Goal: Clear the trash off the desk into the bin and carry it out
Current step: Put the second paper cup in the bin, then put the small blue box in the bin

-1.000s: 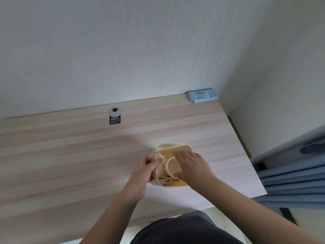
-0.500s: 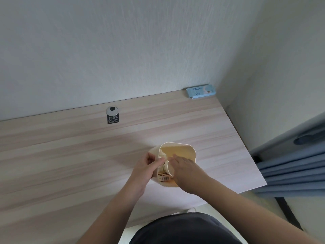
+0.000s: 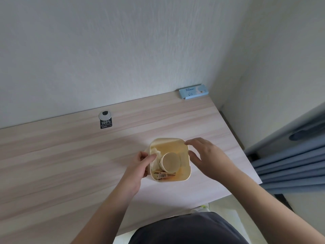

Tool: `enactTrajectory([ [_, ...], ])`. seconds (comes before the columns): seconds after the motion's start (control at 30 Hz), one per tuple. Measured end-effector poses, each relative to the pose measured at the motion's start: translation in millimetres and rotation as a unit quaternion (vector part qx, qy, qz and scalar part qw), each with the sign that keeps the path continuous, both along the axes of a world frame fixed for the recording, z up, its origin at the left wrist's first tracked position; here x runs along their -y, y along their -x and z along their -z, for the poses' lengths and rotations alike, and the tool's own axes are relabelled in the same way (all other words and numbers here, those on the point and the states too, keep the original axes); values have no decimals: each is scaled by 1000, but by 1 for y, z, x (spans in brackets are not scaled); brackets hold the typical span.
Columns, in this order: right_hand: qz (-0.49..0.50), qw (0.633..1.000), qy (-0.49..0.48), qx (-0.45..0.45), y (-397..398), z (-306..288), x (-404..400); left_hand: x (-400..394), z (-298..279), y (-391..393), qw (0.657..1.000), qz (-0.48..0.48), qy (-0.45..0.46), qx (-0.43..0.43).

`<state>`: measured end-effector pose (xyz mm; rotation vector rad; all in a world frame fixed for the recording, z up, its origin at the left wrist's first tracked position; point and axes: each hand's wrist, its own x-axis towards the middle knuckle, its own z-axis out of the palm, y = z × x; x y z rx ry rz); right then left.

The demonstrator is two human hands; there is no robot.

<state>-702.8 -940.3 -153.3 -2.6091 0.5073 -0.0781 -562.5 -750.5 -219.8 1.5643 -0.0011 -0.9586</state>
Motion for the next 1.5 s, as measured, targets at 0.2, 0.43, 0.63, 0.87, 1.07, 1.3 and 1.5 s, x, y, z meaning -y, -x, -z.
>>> enactTrajectory([
  [0.2,-2,1000,-9,14,8,1,46,36,-4,12,1000,-13,-17,22],
  [0.43,-26,999,3,19,18,-3,126,109,-29,23,999,-11,-37,38],
  [0.63,-21,1000,-1,22,26,5,201,164,-34,40,997,-36,-38,54],
  [0.87,-12,1000,-10,14,26,15,263,194,-31,51,995,-92,-36,18],
  [1.07,-10,1000,-22,-8,-13,25,291,207,-33,30,992,-116,-43,19],
  [1.3,-43,996,-12,-80,-77,54,302,208,-28,-9,988,-153,-34,18],
  [1.5,-47,990,40,-124,-147,79,302,224,-21,-46,979,-201,-38,16],
])
